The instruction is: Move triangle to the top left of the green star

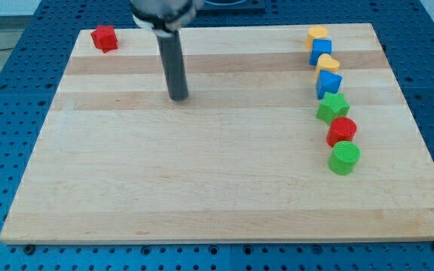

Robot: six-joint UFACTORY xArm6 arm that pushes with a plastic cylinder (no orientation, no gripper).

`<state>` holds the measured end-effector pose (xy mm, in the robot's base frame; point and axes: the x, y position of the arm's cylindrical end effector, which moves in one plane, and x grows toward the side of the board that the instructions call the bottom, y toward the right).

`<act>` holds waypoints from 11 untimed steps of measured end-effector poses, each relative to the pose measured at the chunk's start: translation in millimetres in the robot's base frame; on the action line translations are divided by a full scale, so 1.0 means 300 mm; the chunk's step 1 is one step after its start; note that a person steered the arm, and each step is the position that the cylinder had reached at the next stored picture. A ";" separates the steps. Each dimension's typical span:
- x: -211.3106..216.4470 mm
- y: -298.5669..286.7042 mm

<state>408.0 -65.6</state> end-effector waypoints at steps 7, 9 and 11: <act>-0.036 1.063; -0.163 0.854; -0.118 0.717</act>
